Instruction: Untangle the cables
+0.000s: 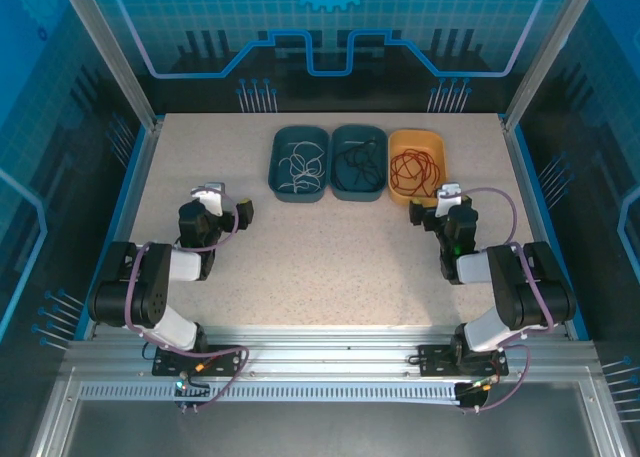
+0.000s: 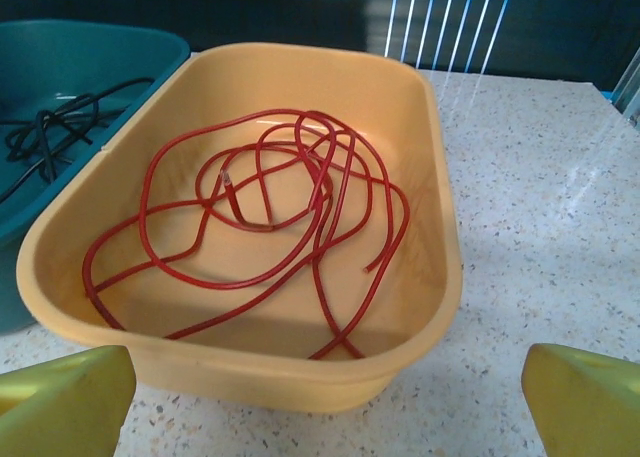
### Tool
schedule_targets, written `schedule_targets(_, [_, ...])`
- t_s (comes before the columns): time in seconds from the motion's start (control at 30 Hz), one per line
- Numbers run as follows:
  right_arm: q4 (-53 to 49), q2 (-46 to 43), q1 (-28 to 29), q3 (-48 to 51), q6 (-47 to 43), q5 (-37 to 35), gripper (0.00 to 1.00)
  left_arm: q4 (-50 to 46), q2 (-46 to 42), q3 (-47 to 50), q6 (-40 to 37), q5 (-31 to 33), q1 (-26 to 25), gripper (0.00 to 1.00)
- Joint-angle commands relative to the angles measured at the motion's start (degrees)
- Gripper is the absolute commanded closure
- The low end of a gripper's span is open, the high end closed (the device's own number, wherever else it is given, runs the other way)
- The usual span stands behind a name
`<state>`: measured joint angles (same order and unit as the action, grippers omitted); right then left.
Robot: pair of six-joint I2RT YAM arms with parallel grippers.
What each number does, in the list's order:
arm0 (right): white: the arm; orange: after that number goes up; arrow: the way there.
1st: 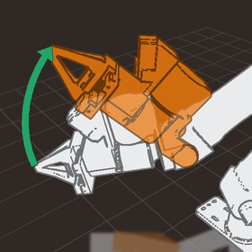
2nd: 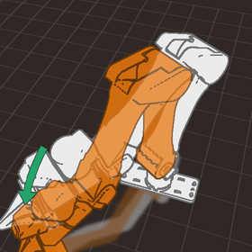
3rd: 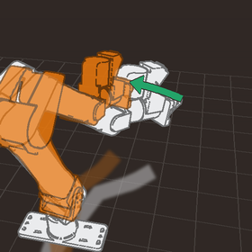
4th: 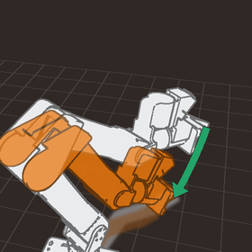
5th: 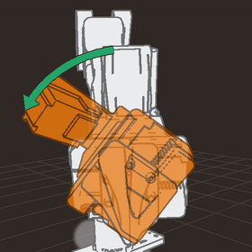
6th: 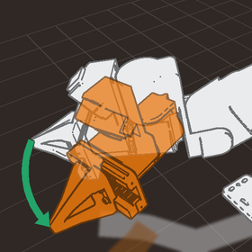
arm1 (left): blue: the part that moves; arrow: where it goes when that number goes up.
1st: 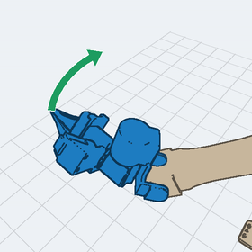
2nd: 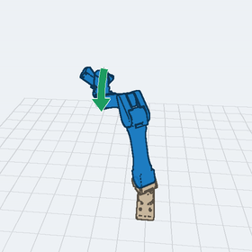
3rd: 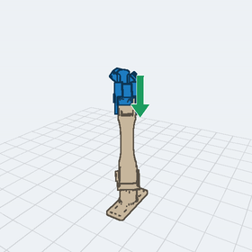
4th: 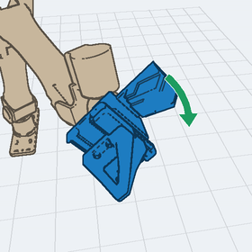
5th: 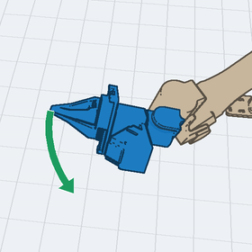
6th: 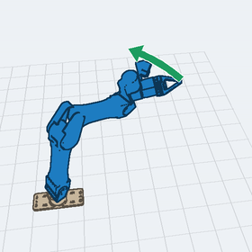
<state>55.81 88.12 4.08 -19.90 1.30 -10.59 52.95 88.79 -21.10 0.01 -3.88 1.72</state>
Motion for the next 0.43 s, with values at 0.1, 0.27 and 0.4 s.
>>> schedule_targets(0.1, [-0.62,0.21,0.07,-0.88,0.81,-1.72,0.0,0.38,0.06,-0.62,0.3,0.62,0.31,0.01])
schedule_targets(0.27, [-0.62,0.21,-0.01,-0.9,0.8,-1.74,0.0,0.29,0.07,-0.69,0.3,0.61,0.34,0.01])
schedule_targets(0.4, [-0.67,0.22,-0.01,-0.87,0.78,-1.76,0.0,0.34,0.09,-0.69,0.12,0.37,0.31,0.01])
